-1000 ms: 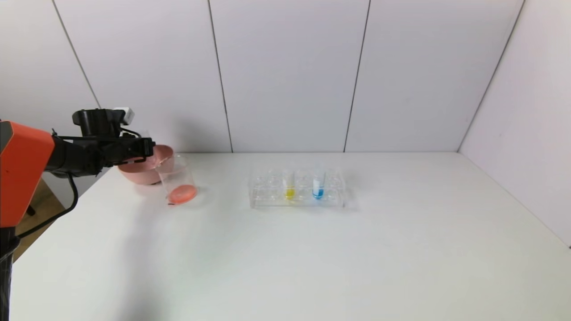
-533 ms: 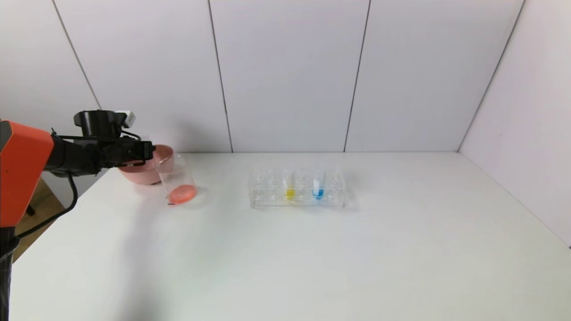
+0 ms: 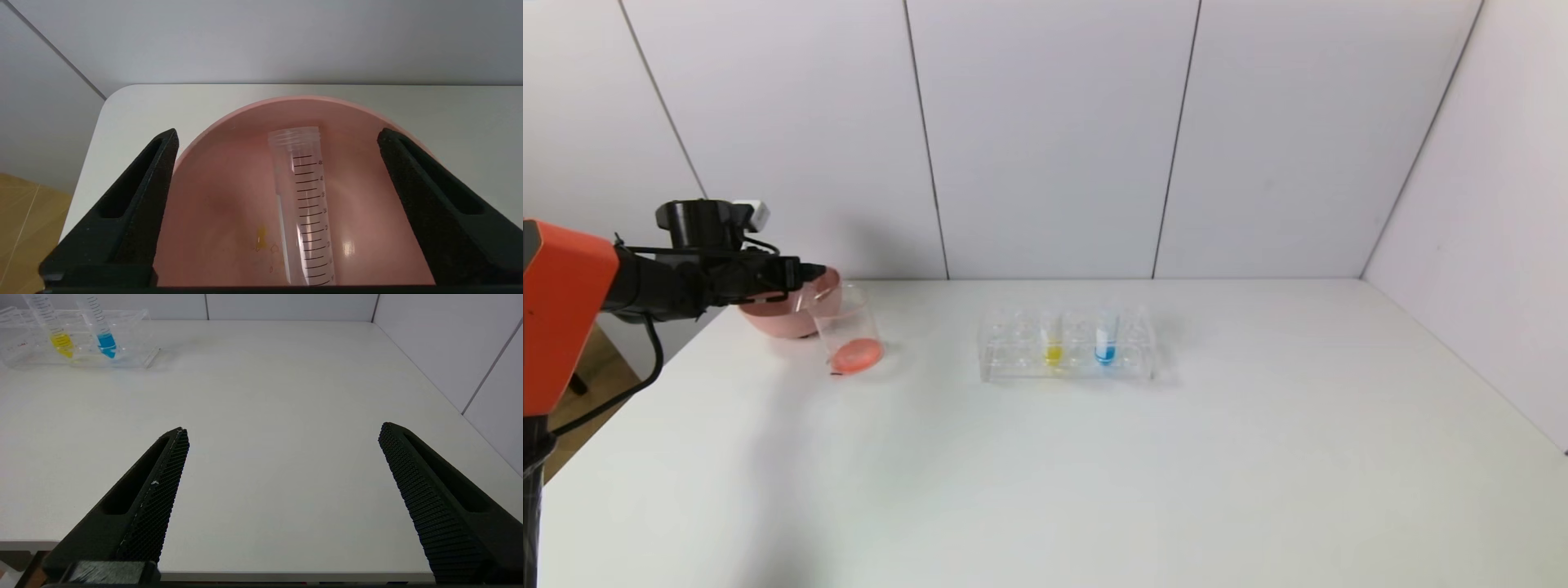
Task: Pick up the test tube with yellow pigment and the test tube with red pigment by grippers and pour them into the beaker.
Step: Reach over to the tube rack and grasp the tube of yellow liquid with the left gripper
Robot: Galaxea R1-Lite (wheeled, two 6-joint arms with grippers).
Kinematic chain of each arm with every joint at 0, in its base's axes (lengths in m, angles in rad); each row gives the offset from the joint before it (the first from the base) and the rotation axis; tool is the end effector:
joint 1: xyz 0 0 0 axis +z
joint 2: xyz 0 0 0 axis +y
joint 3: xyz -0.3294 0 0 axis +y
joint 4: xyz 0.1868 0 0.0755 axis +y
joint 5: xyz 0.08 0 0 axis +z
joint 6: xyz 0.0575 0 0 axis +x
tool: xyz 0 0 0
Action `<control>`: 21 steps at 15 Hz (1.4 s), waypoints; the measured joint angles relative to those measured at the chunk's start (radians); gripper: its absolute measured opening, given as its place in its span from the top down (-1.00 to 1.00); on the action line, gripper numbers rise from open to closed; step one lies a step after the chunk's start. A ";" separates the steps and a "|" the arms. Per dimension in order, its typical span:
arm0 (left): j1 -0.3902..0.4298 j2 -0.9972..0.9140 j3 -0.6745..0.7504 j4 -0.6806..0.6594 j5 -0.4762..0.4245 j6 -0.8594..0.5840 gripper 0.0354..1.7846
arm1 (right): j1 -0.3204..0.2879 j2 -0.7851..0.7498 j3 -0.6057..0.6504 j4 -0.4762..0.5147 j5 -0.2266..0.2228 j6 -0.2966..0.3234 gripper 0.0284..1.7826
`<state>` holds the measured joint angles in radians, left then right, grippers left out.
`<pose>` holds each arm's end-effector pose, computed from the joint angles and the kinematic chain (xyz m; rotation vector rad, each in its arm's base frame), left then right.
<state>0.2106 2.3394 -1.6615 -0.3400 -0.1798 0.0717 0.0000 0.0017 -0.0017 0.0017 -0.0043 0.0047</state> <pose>0.5407 0.1051 0.1332 0.0055 0.3323 0.0186 -0.0051 -0.0002 0.0758 0.0047 0.0017 -0.0043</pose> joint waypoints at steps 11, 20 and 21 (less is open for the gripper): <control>-0.011 -0.181 0.147 -0.003 -0.007 0.017 -0.98 | 0.000 0.000 0.000 0.000 0.000 0.000 -0.91; -0.126 -0.647 0.536 -0.002 0.002 0.014 -0.98 | 0.000 0.000 0.000 0.000 0.000 0.000 -0.91; -0.135 -0.705 0.585 -0.001 0.002 0.014 -0.98 | 0.000 0.000 0.000 0.000 0.000 0.000 -0.91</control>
<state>0.0755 1.6343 -1.0762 -0.3406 -0.1779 0.0860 0.0000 0.0017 -0.0017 0.0017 -0.0043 0.0047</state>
